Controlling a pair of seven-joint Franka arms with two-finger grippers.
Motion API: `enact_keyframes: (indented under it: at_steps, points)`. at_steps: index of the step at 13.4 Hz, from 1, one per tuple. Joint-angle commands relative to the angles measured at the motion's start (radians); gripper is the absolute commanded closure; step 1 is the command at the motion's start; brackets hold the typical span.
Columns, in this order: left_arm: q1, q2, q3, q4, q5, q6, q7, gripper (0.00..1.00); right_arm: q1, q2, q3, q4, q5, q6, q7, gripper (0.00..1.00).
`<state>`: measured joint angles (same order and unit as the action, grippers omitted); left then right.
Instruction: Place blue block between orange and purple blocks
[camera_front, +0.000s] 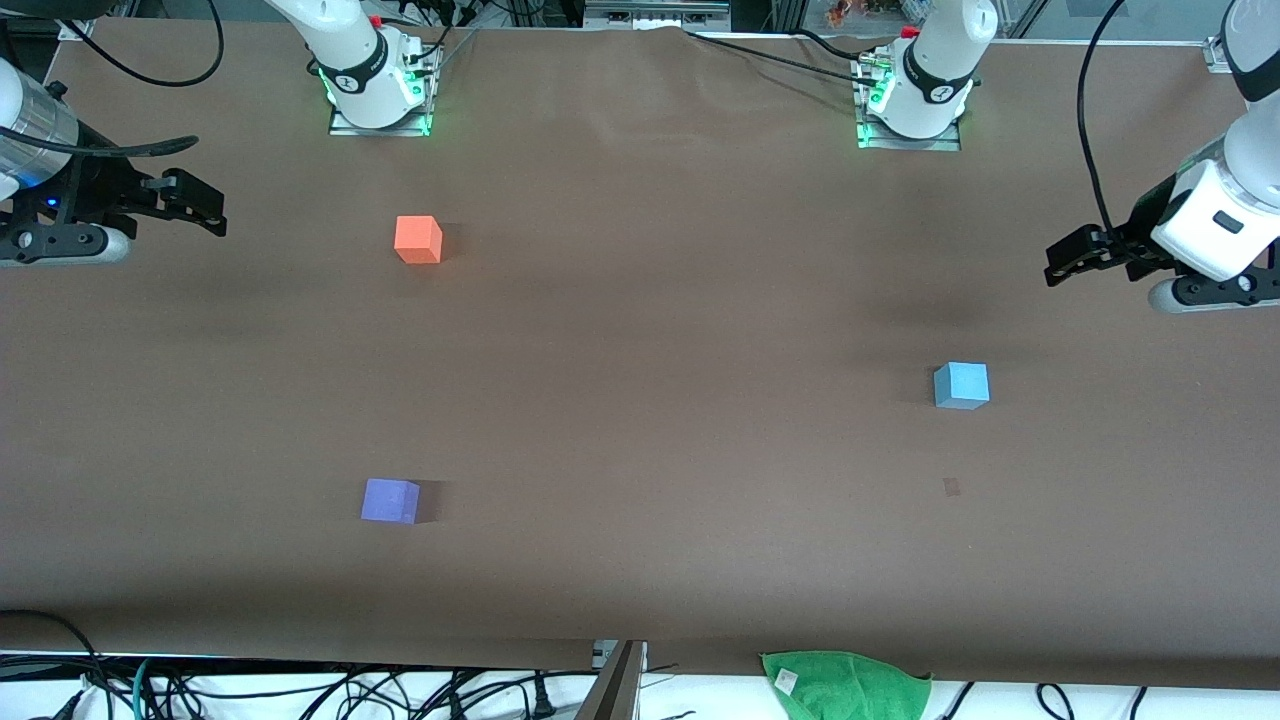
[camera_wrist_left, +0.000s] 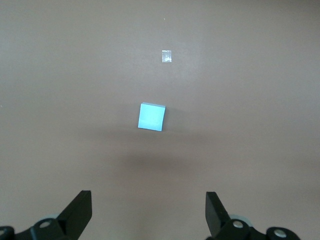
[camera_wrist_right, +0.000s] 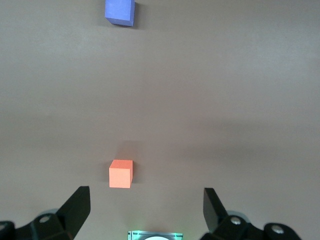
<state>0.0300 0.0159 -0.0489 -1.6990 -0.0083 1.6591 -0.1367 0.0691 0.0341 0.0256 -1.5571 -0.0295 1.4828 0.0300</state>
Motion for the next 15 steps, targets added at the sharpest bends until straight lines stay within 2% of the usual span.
enact_keyframes:
  at_steps: [1,15]
  points:
    - [0.01,-0.024,-0.009,-0.011,-0.024,-0.001,-0.001,0.0,-0.006,-0.002,0.004,0.009,0.008,-0.002,-0.002,0.0]
    - [0.011,0.016,-0.009,-0.013,-0.05,0.013,0.0,0.0,-0.008,-0.002,0.004,0.009,0.014,-0.001,0.001,0.0]
